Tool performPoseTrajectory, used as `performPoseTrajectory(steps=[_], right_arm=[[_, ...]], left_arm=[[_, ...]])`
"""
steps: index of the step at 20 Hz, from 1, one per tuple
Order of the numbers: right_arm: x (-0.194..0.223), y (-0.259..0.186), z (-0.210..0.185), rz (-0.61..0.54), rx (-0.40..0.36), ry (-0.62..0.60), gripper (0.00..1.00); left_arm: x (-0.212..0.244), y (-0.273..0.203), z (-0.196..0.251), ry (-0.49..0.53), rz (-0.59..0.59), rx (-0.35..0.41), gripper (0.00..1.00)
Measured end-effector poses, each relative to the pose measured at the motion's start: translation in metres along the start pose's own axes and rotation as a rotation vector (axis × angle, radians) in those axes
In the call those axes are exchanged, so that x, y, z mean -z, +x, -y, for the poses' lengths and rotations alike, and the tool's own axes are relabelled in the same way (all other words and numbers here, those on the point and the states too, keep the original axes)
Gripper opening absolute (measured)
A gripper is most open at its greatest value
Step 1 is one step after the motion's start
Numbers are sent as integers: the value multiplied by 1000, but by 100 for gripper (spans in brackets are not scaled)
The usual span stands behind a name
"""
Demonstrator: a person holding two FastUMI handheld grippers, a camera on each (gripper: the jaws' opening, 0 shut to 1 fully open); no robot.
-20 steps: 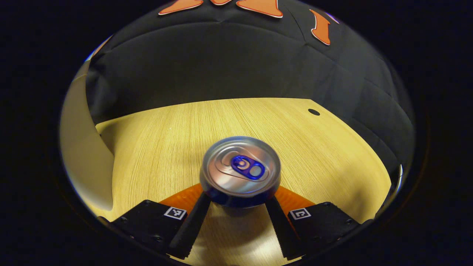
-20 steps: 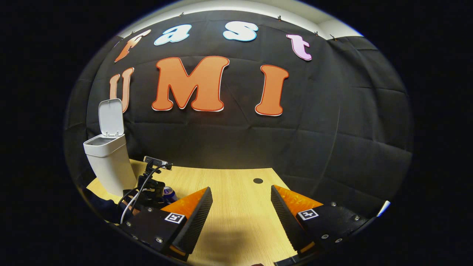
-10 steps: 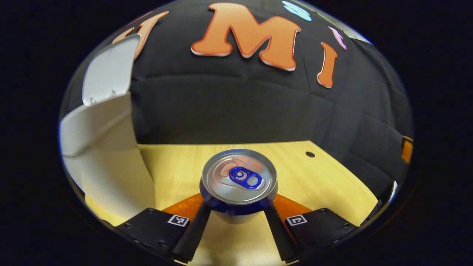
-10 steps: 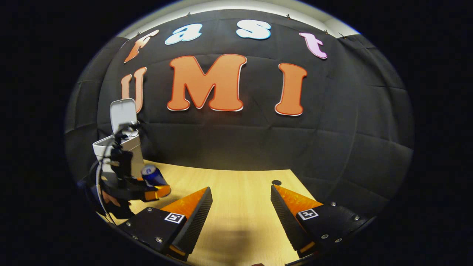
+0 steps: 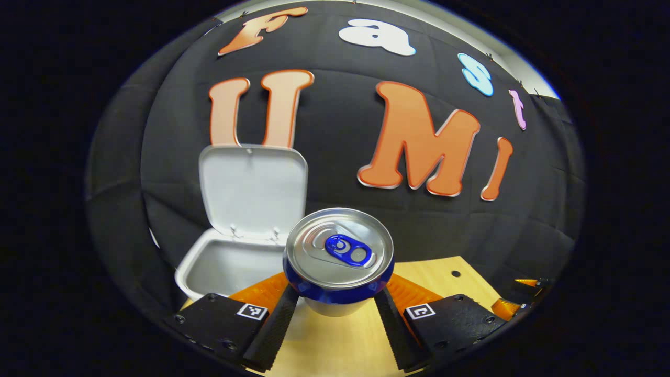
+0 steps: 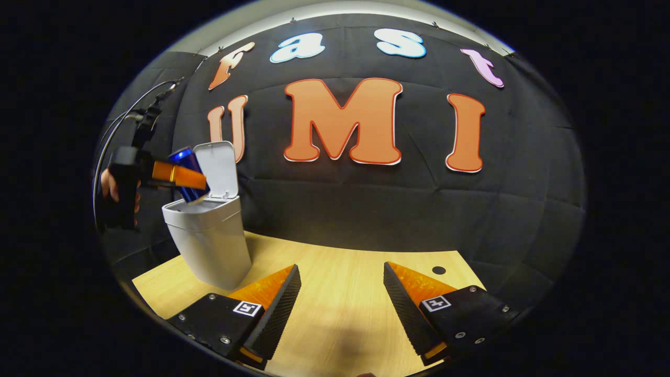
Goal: Press the lid of the desktop garbage bin to open it, pick up the crumpled paper on the desktop and throw it into the bin, then pick up the pop can on the desktop and drop it into the bin, and finally close the garbage bin lid.
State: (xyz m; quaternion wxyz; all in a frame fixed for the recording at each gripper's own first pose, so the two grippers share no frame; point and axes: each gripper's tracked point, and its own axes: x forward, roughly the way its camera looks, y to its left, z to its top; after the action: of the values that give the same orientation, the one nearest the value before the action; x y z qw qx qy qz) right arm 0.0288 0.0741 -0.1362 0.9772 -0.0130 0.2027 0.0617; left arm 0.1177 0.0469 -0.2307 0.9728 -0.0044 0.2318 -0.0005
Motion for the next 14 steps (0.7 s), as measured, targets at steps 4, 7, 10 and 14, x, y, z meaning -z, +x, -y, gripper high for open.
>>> performPoseTrajectory(steps=[4,7,10,14], right_arm=[[-4,-2,-3,15,-5,-3,95],[-6,-7,14,23,40,-5,95],[-2,-10,29,13,83,15,94],[0,-13,39,11,115,12,94]], left_arm=[[-12,37,-74,18,-55,-103,80],[15,57,-91,-13,-137,-121,80],[28,73,-97,-54,-152,-113,81],[38,75,-92,-50,-183,-98,88]])
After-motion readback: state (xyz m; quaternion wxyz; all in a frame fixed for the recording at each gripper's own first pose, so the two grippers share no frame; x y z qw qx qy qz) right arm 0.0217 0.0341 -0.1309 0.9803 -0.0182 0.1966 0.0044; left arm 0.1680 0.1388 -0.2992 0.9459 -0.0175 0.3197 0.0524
